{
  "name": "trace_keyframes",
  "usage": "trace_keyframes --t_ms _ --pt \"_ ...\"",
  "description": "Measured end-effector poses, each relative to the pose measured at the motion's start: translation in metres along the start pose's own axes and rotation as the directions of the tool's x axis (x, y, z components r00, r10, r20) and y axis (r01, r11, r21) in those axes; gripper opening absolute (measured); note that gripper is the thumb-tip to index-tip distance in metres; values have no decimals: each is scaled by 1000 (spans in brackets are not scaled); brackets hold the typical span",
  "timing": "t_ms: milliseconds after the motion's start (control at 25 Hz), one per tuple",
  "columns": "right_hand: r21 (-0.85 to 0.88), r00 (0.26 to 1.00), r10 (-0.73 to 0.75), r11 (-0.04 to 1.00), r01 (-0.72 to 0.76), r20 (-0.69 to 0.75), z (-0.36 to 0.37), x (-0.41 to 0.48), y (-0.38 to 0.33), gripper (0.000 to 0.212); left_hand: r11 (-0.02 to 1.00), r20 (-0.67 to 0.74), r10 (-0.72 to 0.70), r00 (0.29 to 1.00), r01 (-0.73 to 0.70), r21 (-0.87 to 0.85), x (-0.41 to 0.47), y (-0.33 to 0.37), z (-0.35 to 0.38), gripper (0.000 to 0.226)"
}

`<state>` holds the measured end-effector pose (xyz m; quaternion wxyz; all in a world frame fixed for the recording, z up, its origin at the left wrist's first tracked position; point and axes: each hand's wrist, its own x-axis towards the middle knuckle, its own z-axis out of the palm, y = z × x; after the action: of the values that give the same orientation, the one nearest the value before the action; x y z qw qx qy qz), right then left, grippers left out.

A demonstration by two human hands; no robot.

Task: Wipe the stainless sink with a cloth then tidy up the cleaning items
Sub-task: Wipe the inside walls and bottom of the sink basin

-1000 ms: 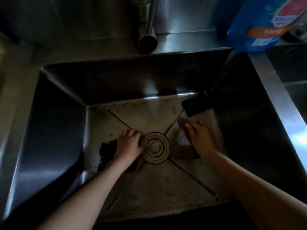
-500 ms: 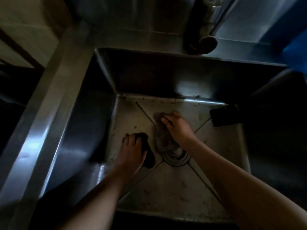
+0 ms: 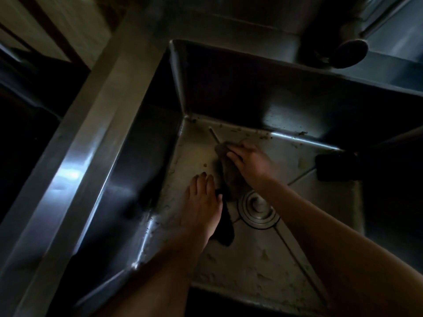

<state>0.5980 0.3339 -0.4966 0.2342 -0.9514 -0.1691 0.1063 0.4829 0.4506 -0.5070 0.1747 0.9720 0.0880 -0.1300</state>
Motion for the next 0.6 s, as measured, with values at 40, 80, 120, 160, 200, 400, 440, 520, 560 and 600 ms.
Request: trace_keyframes --t_ms 40,80,120,160,200,400,440,520,560,600 --pt "-44 998 -57 997 57 12 4 5 -3 35 999 19 -33 999 33 2 2 2 3 58" --pt "-107 993 -111 988 115 44 10 10 -6 37 999 36 -49 998 49 5 2 2 7 59" --pt "-183 983 -163 967 177 88 17 14 -10 38 998 46 -65 997 64 3 2 0 10 61" --pt "-253 969 -210 938 237 132 26 17 -11 39 996 46 -84 995 85 -7 2 -2 13 62" --pt "-297 956 -247 911 285 160 35 17 -13 40 994 35 -105 994 106 -31 3 -5 16 63" --pt "-335 928 -372 872 358 24 55 8 -2 44 991 -78 -99 992 92 -97 18 -24 8 52" --pt "-369 915 -404 851 375 -2 57 8 0 44 994 -92 -82 992 74 -81 23 -30 4 50" --pt "-446 897 -443 802 396 0 60 9 0 45 998 -82 -48 995 44 -49 30 -40 -3 49" --pt "-476 890 -455 781 404 10 63 10 -1 43 999 -78 -36 996 34 -31 33 -44 -5 49" --pt "-488 887 -462 770 411 17 65 12 -2 40 1000 -73 -24 997 23 -13 35 -46 -6 49"
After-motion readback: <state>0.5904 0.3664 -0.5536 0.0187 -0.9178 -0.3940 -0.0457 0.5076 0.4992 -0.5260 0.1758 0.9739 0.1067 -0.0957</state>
